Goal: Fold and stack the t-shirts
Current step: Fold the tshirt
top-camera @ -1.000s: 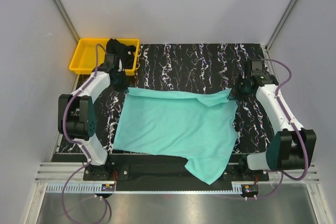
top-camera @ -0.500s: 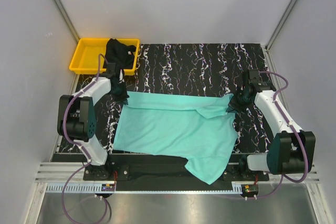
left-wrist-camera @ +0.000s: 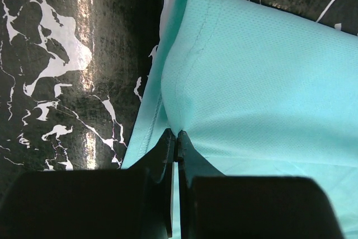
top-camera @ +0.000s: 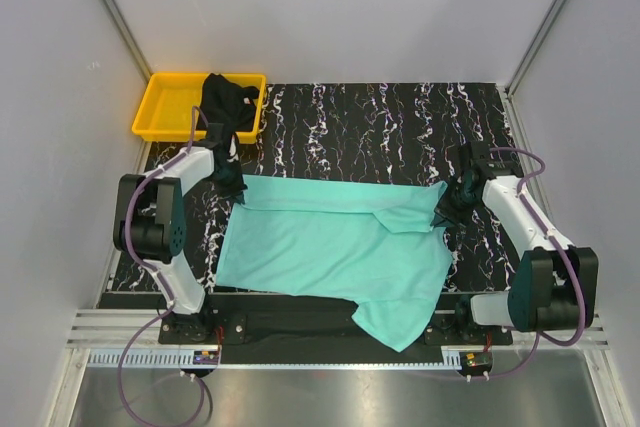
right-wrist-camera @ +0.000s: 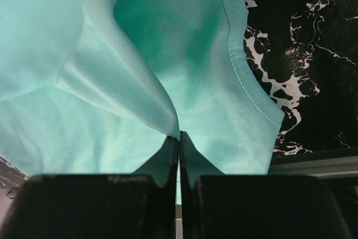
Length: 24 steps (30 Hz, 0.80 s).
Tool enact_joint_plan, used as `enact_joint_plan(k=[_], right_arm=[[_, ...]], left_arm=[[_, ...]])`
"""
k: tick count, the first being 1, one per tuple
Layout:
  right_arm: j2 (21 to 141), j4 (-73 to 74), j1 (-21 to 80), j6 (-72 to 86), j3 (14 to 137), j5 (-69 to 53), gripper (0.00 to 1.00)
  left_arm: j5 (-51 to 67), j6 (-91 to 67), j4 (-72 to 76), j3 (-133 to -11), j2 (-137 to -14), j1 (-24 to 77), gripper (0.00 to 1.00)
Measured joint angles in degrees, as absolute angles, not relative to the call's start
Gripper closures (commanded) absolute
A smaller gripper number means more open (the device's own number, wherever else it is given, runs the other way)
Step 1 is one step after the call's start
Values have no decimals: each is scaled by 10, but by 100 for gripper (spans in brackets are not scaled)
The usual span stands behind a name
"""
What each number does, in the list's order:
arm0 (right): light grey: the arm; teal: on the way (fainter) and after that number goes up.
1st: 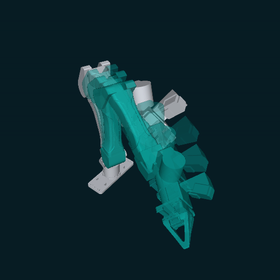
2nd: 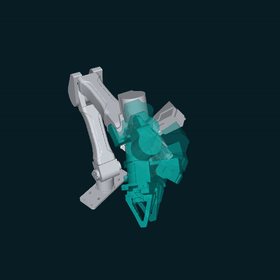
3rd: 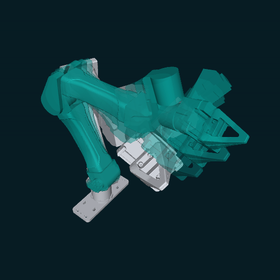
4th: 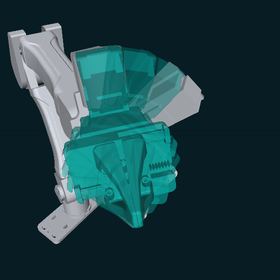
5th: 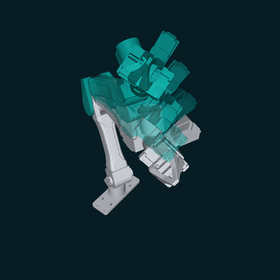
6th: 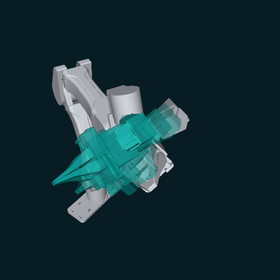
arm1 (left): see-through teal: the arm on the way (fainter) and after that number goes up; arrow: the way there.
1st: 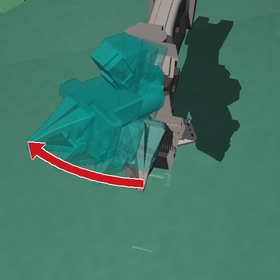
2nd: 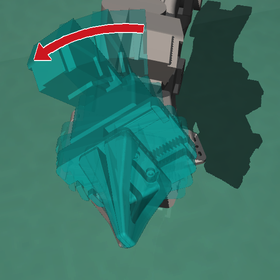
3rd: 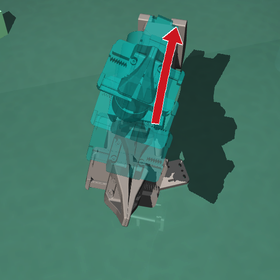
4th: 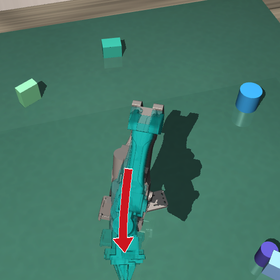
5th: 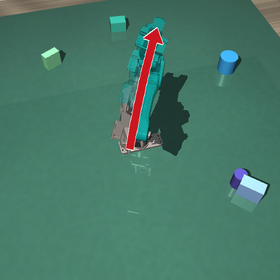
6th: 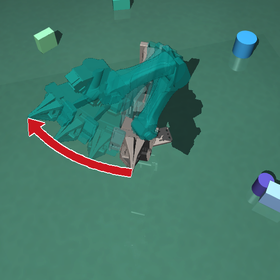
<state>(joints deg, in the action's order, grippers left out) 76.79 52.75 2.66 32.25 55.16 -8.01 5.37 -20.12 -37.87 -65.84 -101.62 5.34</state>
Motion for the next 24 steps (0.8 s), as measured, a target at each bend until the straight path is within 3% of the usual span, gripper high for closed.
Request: enact_joint_plan(k=[24], right_arm=[[817, 536, 27, 340, 521, -76, 97]], left_arm=[[32, -206, -378, -659, -1030, 53, 91]])
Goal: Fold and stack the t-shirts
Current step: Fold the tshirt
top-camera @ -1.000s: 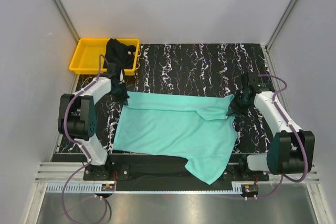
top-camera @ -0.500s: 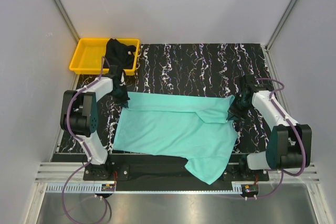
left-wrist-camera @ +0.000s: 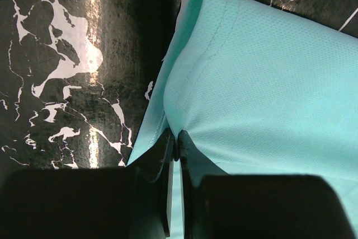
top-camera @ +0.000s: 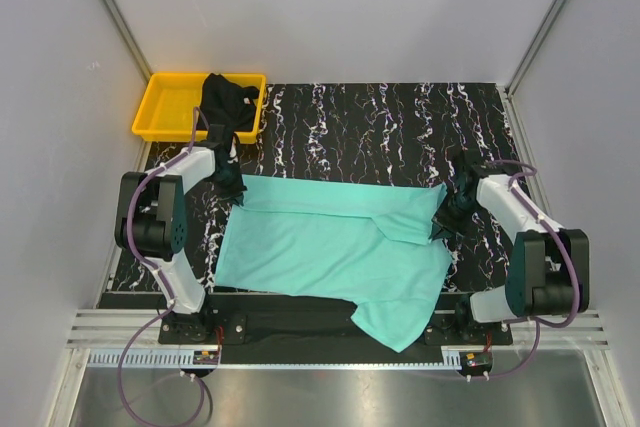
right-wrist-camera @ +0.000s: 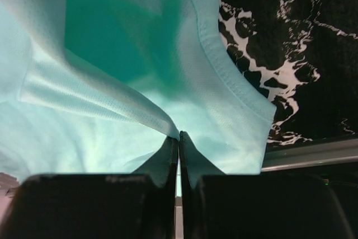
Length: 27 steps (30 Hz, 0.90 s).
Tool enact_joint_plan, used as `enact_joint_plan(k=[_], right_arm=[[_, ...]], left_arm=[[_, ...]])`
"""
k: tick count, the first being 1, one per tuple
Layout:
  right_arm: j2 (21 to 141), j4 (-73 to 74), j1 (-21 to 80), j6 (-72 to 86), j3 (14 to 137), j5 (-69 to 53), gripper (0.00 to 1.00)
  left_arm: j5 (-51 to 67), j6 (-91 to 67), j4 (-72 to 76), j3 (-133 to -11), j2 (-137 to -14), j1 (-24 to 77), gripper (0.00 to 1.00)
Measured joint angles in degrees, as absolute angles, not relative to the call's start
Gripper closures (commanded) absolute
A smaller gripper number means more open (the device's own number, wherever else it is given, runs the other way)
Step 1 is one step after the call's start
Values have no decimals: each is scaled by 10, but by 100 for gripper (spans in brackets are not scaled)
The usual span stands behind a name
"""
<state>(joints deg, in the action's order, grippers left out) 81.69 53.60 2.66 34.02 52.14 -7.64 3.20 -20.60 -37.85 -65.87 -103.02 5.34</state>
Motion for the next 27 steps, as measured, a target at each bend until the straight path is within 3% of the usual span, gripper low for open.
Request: enact_joint_plan(k=[14, 19, 21, 25, 27], right_arm=[[779, 523, 16, 405, 447, -125, 94], [790, 510, 9, 412, 438, -139, 85], [793, 507, 7, 413, 434, -143, 81], [795, 510, -17, 408, 431, -161, 61], [792, 529, -32, 401, 446, -172, 41]], left_arm=[[32, -206, -378, -659, -1030, 53, 87], [32, -206, -378, -659, -1030, 53, 81], [30, -206, -378, -659, -1030, 53, 76], [26, -205, -379, -659, -1029, 53, 64], [26, -205, -383, -659, -1022, 53, 60]])
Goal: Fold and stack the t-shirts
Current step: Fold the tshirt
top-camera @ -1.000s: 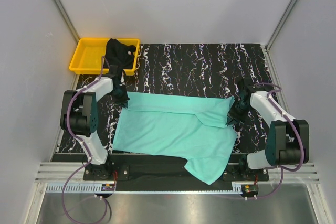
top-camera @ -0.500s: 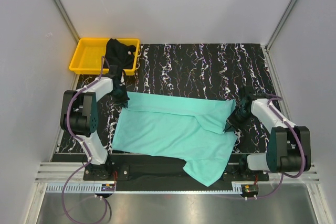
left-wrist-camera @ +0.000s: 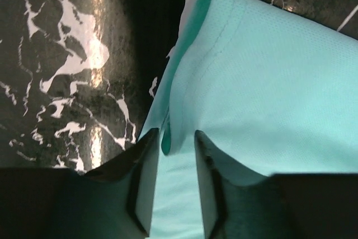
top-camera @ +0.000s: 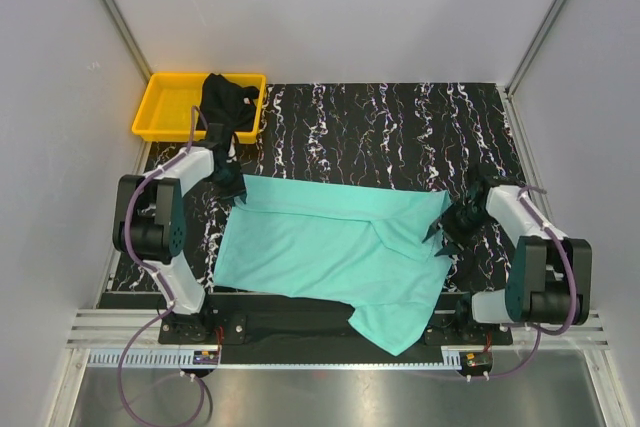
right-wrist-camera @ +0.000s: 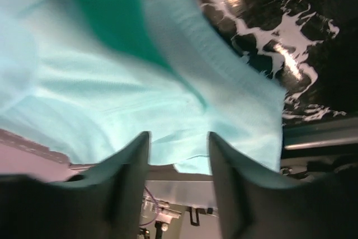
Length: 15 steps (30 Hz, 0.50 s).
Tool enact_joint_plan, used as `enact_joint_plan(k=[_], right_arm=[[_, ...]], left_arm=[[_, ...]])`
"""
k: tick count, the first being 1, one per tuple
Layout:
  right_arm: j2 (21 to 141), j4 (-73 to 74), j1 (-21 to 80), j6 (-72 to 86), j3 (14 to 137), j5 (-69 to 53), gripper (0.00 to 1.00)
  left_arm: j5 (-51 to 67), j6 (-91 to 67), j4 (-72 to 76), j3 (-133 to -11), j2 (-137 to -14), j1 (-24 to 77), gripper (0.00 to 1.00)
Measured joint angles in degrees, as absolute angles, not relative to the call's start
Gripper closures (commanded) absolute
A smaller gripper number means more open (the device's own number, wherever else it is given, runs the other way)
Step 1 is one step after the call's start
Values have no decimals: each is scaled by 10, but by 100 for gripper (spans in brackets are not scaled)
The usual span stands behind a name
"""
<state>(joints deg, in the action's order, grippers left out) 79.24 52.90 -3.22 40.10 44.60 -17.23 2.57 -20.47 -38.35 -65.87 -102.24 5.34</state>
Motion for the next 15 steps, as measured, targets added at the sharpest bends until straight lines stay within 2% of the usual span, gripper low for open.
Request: enact_joint_plan(k=[2, 3, 7, 8, 12, 15], right_arm=[[779, 561, -37, 386, 488, -170, 27], [769, 567, -37, 380, 509, -169, 26], [748, 565, -38, 345, 605, -151, 28], [764, 566, -38, 335, 631, -148, 30], [882, 546, -38, 315, 725, -144, 41], [978, 532, -38, 312, 786, -144, 41]], left_arm=[[27, -205, -396, -659, -1000, 53, 54], [29, -205, -402, -659, -985, 53, 54], [45, -206, -411, -662, -906, 53, 57], [54, -206, -410, -666, -893, 53, 62], [92, -209, -396, -689, -906, 53, 67], [117, -213, -382, -700, -951, 54, 69]])
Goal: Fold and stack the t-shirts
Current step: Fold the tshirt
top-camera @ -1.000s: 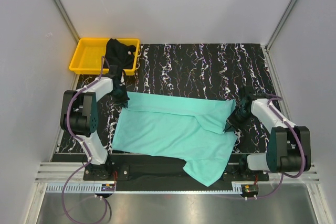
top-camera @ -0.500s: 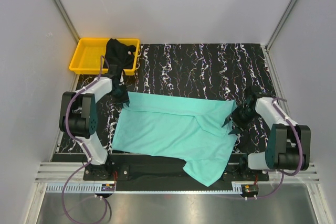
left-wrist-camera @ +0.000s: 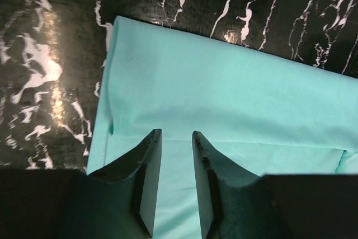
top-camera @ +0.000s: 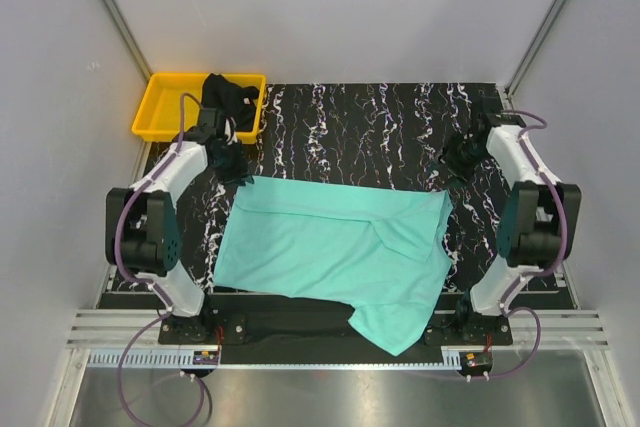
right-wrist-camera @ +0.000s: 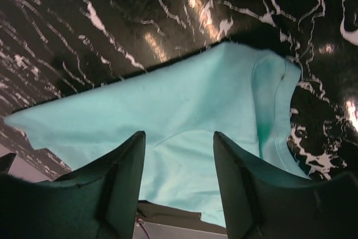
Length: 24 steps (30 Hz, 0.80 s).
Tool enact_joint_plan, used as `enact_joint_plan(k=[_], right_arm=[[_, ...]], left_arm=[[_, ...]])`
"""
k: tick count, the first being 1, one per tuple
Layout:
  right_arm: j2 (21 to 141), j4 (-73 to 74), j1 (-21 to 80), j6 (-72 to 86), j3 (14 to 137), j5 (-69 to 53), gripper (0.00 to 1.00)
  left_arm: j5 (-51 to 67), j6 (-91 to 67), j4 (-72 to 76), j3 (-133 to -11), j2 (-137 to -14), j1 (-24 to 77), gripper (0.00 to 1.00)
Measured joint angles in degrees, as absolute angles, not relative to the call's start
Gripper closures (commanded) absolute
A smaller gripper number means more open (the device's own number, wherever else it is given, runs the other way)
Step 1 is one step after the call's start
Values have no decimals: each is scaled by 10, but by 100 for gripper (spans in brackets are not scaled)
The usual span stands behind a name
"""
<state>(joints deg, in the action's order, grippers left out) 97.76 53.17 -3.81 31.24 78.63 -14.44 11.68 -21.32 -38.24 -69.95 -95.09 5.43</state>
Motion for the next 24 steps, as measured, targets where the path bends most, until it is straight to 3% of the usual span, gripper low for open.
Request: enact_joint_plan(k=[4, 17, 24], right_arm=[[1046, 533, -39, 304, 821, -127, 33], [1053, 538, -59, 260, 784, -67, 36], [1091, 514, -66, 252, 772, -72, 43]], left_arm=[[140, -216, -372, -711, -1012, 59, 69], [163, -220, -350, -724, -1092, 60, 72], [164, -223, -348, -724, -1101, 59, 72]])
